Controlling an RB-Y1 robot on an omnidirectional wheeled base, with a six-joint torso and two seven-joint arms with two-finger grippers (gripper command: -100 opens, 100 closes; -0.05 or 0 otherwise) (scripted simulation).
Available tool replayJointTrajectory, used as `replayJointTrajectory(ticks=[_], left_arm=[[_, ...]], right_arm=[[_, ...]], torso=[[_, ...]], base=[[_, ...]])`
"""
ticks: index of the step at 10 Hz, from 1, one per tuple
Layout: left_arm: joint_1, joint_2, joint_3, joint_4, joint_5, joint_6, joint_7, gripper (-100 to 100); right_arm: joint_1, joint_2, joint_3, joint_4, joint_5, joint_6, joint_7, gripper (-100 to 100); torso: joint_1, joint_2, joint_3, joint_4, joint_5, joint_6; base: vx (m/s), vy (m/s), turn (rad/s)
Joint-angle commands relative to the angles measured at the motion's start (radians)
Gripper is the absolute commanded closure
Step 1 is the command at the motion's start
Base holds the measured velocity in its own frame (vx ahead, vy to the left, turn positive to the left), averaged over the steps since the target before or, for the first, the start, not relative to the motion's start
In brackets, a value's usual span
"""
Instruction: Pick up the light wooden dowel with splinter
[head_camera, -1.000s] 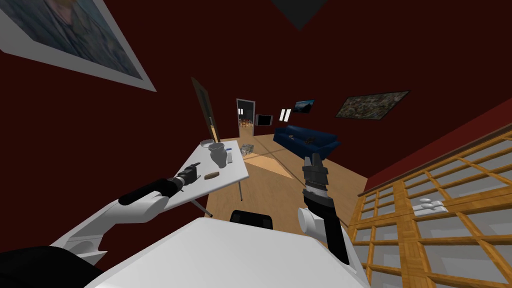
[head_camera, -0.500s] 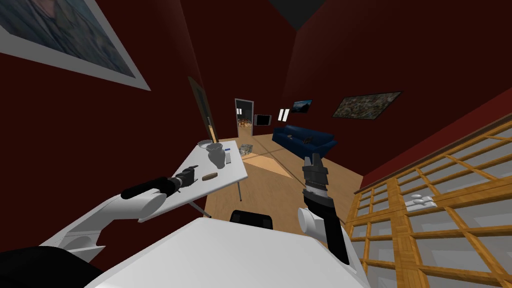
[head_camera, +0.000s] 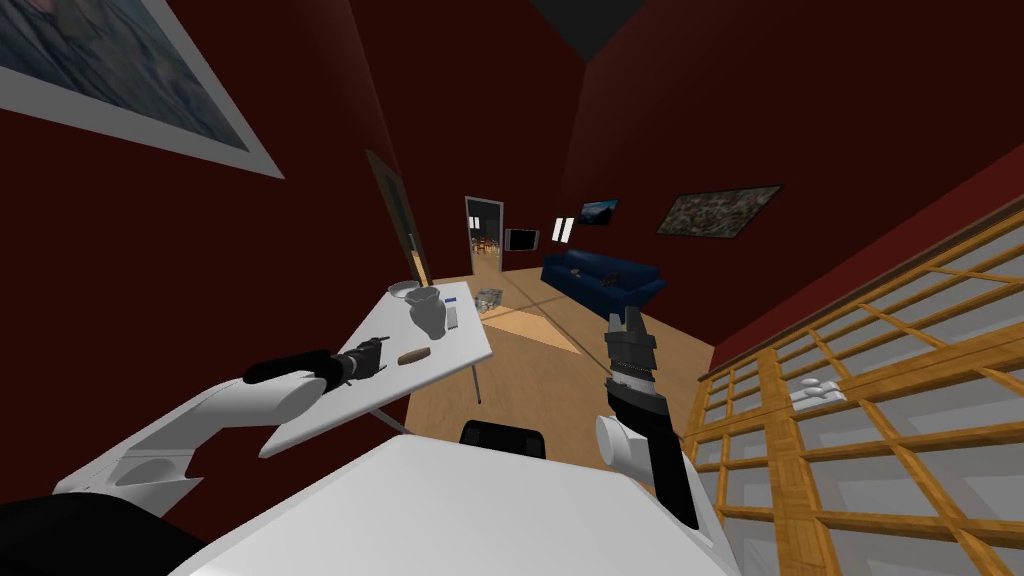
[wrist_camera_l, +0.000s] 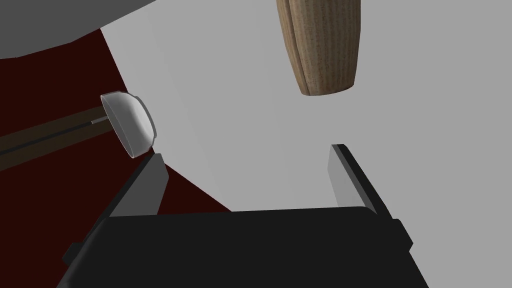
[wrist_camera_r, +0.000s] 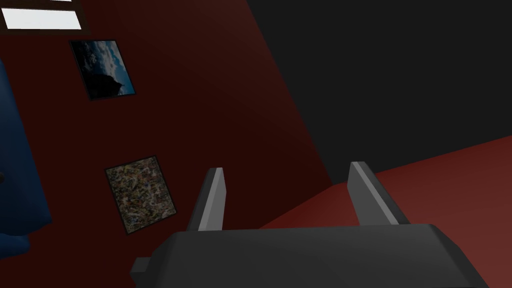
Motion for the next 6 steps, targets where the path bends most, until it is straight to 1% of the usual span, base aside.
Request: replayJointTrajectory(ticks=[1, 2, 3, 4, 5, 6], left_arm=[[-0.002, 0.008, 0.006, 0.008, 0.011, 0.050, 0.007, -100], [-0.002, 0.008, 0.006, 0.008, 0.011, 0.057, 0.007, -100], [-0.013, 0.029, 0.017, 0.033, 0.036, 0.096, 0.016, -100], [-0.013, 0.029, 0.017, 0.033, 0.036, 0.115, 0.016, -100], [-0.026, 0.049, 0.027, 0.058, 0.059, 0.148, 0.025, -100], [-0.026, 0.049, 0.027, 0.058, 0.059, 0.171, 0.025, -100]], right_arm=[[0.000, 0.000, 0.000, 0.000, 0.000, 0.000, 0.000, 0], [0.000, 0.000, 0.000, 0.000, 0.000, 0.000, 0.000, 0], [0.000, 0.000, 0.000, 0.000, 0.000, 0.000, 0.000, 0], [0.000, 0.000, 0.000, 0.000, 0.000, 0.000, 0.000, 0], [0.000, 0.000, 0.000, 0.000, 0.000, 0.000, 0.000, 0], [0.000, 0.000, 0.000, 0.000, 0.000, 0.000, 0.000, 0]], torso=[[0.000, 0.000, 0.000, 0.000, 0.000, 0.000], [0.000, 0.000, 0.000, 0.000, 0.000, 0.000], [0.000, 0.000, 0.000, 0.000, 0.000, 0.000], [0.000, 0.000, 0.000, 0.000, 0.000, 0.000], [0.000, 0.000, 0.000, 0.000, 0.000, 0.000], [0.000, 0.000, 0.000, 0.000, 0.000, 0.000]], base=[[0.008, -0.006, -0.043], [0.000, 0.000, 0.000], [0.006, -0.007, -0.081], [0.007, -0.004, -0.038], [0.009, -0.007, -0.076], [0.007, -0.005, -0.044]])
